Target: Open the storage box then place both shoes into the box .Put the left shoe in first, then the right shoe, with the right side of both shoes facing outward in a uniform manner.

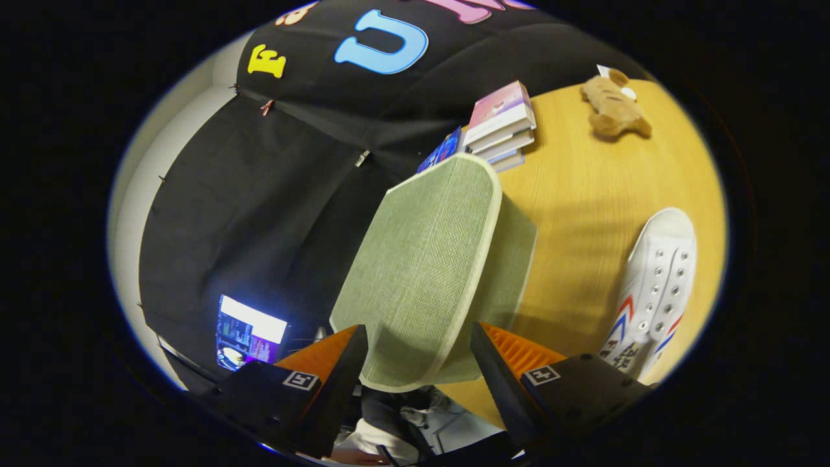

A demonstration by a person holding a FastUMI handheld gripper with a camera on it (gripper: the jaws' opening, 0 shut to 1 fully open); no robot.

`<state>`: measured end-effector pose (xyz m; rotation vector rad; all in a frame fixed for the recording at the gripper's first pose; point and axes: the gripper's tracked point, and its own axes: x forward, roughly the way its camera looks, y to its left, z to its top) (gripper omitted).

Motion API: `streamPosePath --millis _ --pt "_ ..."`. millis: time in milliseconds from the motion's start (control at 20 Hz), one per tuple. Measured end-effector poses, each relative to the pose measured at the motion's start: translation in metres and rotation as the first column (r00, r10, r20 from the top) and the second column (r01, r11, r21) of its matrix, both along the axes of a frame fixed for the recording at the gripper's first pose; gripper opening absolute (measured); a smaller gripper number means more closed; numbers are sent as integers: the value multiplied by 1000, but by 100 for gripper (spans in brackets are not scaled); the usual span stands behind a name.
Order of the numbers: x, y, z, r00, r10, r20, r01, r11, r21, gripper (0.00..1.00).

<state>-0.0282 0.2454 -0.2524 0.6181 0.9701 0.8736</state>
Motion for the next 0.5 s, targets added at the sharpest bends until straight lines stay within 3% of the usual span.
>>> streamPosePath --millis 200,400,500 --pt "-14 19 3 974 27 -226 19 980 197 98" --pt "-8 25 6 954 13 -299 66 965 253 95" --pt "-10 21 17 943 19 -331 85 951 297 75"
